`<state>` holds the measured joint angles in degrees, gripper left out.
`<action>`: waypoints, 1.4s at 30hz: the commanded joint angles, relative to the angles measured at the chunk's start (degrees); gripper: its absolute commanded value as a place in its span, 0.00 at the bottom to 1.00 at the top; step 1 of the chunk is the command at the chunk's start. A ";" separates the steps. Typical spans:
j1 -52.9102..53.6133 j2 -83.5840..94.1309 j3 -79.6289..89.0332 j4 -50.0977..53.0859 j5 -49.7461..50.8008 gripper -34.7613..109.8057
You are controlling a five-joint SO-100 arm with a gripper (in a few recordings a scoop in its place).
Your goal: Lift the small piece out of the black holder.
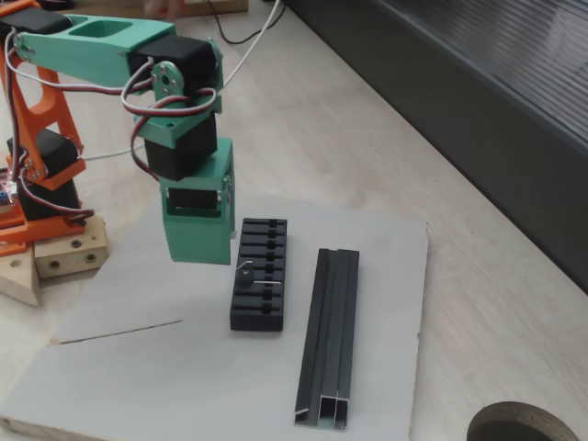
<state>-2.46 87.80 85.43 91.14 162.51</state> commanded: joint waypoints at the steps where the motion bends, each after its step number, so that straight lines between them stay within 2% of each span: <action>1: -1.41 0.18 0.09 -3.52 0.62 0.46; 23: -2.64 -6.24 0.18 -4.48 0.26 0.46; 29: -2.64 -9.14 0.00 -4.48 -6.24 0.46; 42: -2.55 -9.14 0.00 -3.87 -6.42 0.46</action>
<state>-4.39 77.96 85.43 86.04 155.74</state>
